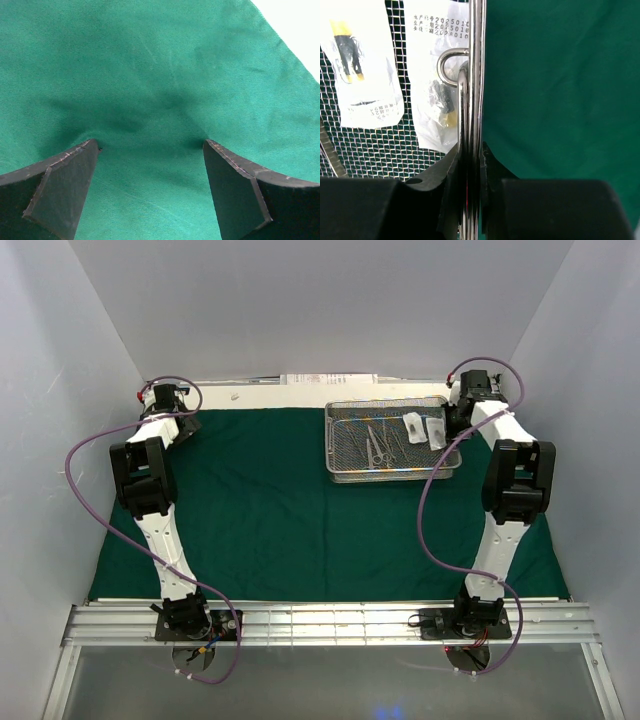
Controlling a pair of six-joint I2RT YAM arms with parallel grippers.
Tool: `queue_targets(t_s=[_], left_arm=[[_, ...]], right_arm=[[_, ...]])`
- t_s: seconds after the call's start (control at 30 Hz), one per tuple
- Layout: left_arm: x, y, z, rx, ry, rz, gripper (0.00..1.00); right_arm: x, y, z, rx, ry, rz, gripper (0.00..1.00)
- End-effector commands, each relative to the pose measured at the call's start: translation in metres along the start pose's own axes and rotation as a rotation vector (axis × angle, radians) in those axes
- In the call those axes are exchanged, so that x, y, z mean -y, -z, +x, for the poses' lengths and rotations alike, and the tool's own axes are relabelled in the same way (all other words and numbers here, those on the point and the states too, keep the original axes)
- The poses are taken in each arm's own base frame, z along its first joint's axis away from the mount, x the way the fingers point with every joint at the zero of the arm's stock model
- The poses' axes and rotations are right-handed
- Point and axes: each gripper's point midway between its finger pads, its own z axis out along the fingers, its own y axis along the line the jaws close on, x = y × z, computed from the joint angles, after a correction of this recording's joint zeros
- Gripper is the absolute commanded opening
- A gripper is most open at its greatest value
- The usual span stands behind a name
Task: Open and lay out the surgical kit
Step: Move the container from the surgical kit.
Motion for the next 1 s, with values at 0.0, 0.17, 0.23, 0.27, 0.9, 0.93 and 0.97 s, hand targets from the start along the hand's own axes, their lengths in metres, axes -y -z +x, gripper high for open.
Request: queue_targets(t_s=[0.0,0.17,0.23,0.27,0.9,0.93,0.97], left_arm=[[-0.036,-0.025,0.040,-0.120,-0.016,-0.091,0.98],[-0.036,-0.025,0.039,-0.122,-0.014,-0.093,0.98],[-0.037,-0.025,0.037,-0.118,-0.012,-0.095,0.98],[-0.038,-0.026,0.038,-0.120,-0.012,-0.099,0.98],[-0.035,-0.023,0.040,-0.131,-0.010,-0.084,0.98],[-0.036,-0.023,0.039,-0.130,-0.009,-0.083,0.98],[-0.035,-0.022,0.038,-0.128,-0.011,-0.080,0.98]], right_arm=[[0.037,0.035,-0.063,0.235,0.143,0.040,0.08],[0.071,0.028,-0.059,0.229,0.069,0.047,0.08],[0.084,0.027,-0.053,0.225,0.012,0.049,0.08],[0.089,0.026,-0.051,0.224,-0.005,0.055,0.08],[0.115,-0.011,-0.030,0.196,-0.054,0.072,0.14],[0.116,-0.010,-0.031,0.198,-0.054,0.078,0.15],[0.117,-0.008,-0.033,0.203,-0.054,0.082,0.17]])
